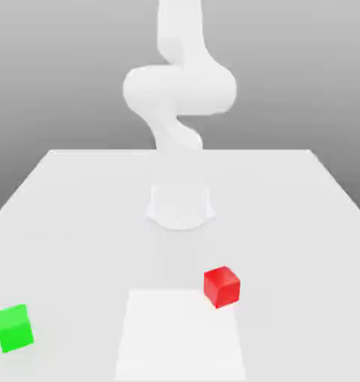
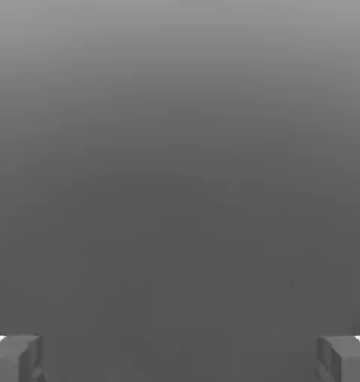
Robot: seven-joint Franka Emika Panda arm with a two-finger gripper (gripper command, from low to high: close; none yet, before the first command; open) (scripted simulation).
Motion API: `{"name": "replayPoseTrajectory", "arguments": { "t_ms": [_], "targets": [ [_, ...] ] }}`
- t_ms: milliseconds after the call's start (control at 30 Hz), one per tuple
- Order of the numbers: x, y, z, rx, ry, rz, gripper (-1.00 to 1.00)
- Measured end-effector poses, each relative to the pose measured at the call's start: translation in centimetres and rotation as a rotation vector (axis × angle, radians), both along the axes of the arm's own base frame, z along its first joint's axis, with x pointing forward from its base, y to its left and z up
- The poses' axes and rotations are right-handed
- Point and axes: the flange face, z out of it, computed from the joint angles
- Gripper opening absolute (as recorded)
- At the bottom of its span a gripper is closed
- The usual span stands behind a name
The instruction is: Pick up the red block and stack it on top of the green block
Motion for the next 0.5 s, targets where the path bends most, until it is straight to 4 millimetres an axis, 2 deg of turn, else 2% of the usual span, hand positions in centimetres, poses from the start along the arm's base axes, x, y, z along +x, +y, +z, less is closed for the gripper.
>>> {"name": "replayPoseTrajectory", "arguments": {
  "t_ms": [133,267,400,500],
  "targets": [
    [3.3,1.7,-9.9,-0.025,0.147,0.079,0.00],
    [4.1,3.7,-19.9,-0.057,0.292,0.162,0.00],
    [2.3,5.5,-30.0,-0.097,0.445,0.252,0.00],
    [-1.0,6.5,-37.7,-0.135,0.573,0.329,0.00]
  ]
}}
